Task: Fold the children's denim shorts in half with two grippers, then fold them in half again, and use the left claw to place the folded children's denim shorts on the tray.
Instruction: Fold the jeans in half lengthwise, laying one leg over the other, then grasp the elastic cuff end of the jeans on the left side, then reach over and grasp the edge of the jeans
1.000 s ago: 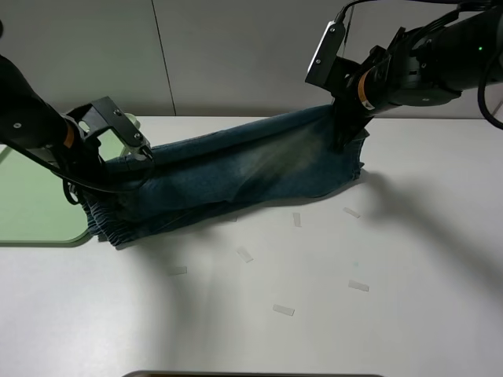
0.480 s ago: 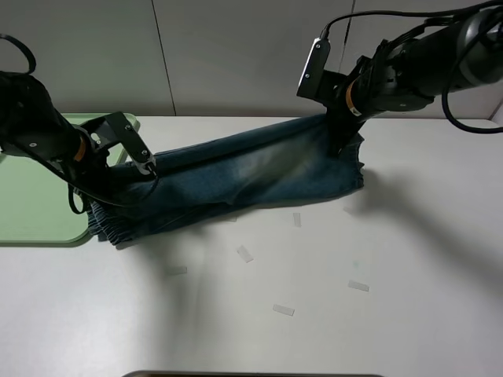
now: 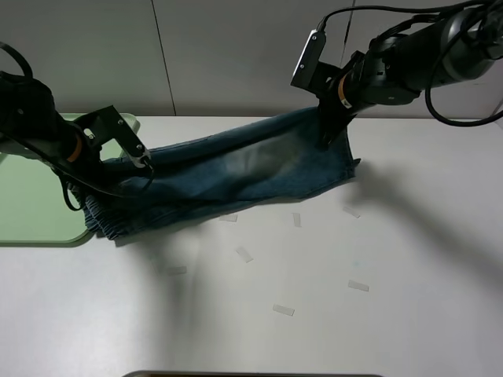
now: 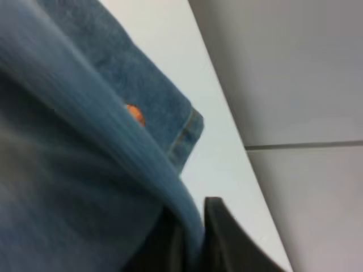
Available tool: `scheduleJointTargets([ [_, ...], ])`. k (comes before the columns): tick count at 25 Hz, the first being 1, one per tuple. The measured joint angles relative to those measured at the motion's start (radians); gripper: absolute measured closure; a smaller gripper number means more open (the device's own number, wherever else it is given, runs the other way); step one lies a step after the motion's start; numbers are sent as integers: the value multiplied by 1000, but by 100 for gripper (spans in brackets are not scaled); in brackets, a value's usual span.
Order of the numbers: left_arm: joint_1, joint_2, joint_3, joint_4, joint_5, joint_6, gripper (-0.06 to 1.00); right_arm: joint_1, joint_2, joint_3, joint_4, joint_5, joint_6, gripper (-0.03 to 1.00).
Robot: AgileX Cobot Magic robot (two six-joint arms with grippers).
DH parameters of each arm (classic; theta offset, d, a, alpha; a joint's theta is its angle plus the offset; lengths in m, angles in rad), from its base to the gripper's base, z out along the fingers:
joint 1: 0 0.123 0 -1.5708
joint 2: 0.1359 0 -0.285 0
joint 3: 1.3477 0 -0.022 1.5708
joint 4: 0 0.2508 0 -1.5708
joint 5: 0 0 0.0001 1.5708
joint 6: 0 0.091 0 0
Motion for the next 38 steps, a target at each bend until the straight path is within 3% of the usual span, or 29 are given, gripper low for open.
scheduleJointTargets([
  [1, 2, 0, 0, 0, 9, -3, 73, -2, 0, 0, -7, -19, 0, 83],
  [2, 5, 0, 1, 2, 22, -17, 56, -5, 0, 0, -11, -45, 0, 74],
  [4, 15, 0, 0, 9, 23, -44, 39, -10, 0, -3, -18, -107, 0, 57],
  [7, 35, 0, -17, 19, -3, -106, 30, -10, 0, -29, -23, -180, 1, 44],
  [11, 48, 0, -43, 23, -18, -151, 27, -26, 1, -111, 4, -222, 40, 40],
  [15, 53, 0, -86, 25, -18, -165, 27, -53, 1, -178, 97, -218, 118, 40],
  [18, 53, -29, -105, 14, -24, -170, 26, -66, 1, -195, 158, -151, 148, 40],
  [24, 53, -209, -157, 11, -99, -170, 26, -68, -31, -195, 172, -88, 151, 40],
  [28, 53, -376, -164, -1, -146, -170, 20, -68, -115, -195, 199, -48, 151, 40],
  [34, 53, -648, -164, -221, -135, -169, 10, -68, -275, -195, 307, 10, 151, 38],
  [38, 53, -833, -164, -330, -84, -107, 8, -68, -388, -195, 372, 51, 153, 38],
])
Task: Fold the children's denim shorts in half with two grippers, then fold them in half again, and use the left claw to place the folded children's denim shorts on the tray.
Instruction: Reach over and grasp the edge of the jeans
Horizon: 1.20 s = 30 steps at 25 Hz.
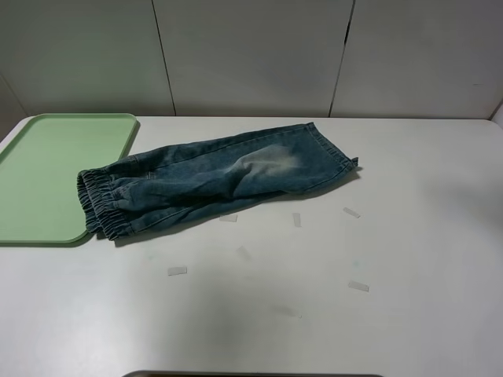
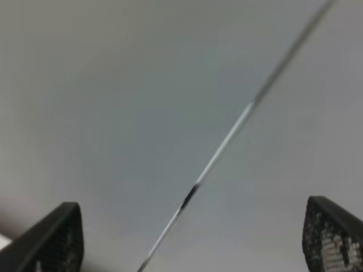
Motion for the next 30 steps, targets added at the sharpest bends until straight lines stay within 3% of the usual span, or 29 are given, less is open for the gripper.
scheduleJointTargets([
  [4, 0, -121, 0, -89, 70, 104, 8, 0, -79, 0, 48, 28, 1, 38],
  [11, 0, -385, 0, -383, 289, 403, 8, 0, -159, 0, 98, 72, 1, 38],
  [14, 0, -465, 0, -451, 394, 457, 8, 0, -169, 0, 105, 89, 1, 37],
  [15, 0, -510, 0, -469, 479, 466, 8, 0, -171, 0, 106, 91, 1, 37],
  [22, 0, -655, -1, -505, 767, 480, 8, 0, -174, 0, 109, 120, 1, 37],
  [25, 0, -704, -1, -555, 837, 527, 8, 0, -174, 0, 109, 128, 1, 37],
  [30, -1, -765, -1, -595, 869, 589, 8, 0, -174, 0, 110, 143, 1, 37],
])
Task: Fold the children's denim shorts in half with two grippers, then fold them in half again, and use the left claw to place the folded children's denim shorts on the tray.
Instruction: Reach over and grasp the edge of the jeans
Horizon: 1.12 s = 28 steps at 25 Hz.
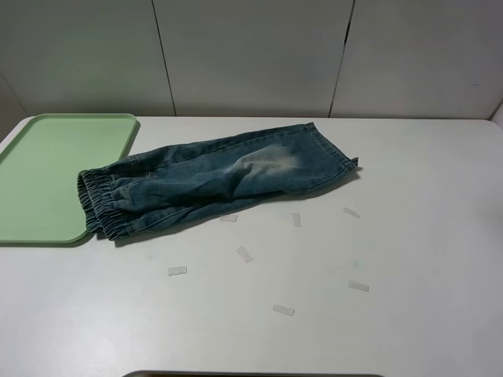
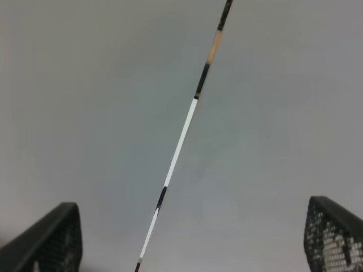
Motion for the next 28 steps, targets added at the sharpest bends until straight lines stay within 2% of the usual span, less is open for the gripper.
scheduleJointTargets([
  [6, 0, -9, 53, -33, 41, 0, 8, 0, 0, 0, 10, 3, 0, 37],
  [11, -1, -20, 216, -97, 44, 0, 8, 0, 0, 0, 23, 3, 0, 37],
  [18, -1, -66, 439, -106, 14, 0, 8, 0, 0, 0, 27, 4, 0, 37],
  [22, -1, -85, 464, -107, 11, 0, 8, 0, 0, 0, 29, 4, 0, 37],
  [28, -1, -89, 473, -108, -13, -63, 8, 0, 0, 0, 33, 4, 0, 37],
])
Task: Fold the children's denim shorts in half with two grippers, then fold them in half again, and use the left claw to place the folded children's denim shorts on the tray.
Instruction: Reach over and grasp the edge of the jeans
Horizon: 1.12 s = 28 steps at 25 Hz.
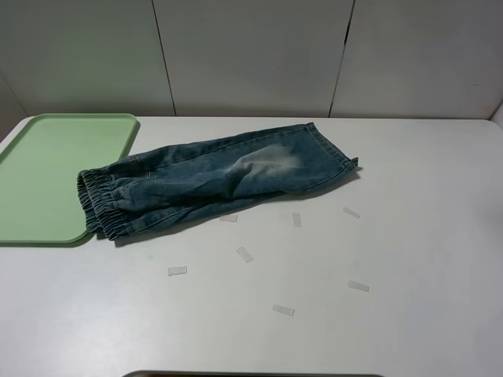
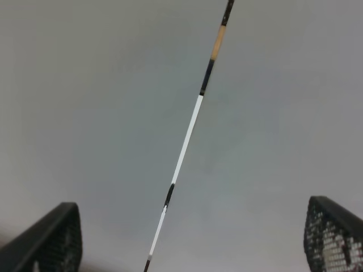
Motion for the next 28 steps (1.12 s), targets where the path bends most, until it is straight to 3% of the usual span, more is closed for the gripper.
scheduleJointTargets([
  [15, 4, 0, 3, 0, -3, -16, 9, 0, 0, 0, 14, 0, 0, 37],
  [23, 112, -82, 3, -1, -4, -16, 9, 0, 0, 0, 18, 0, 0, 37],
  [28, 121, -87, 3, -1, -3, -16, 9, 0, 0, 0, 19, 0, 0, 37],
])
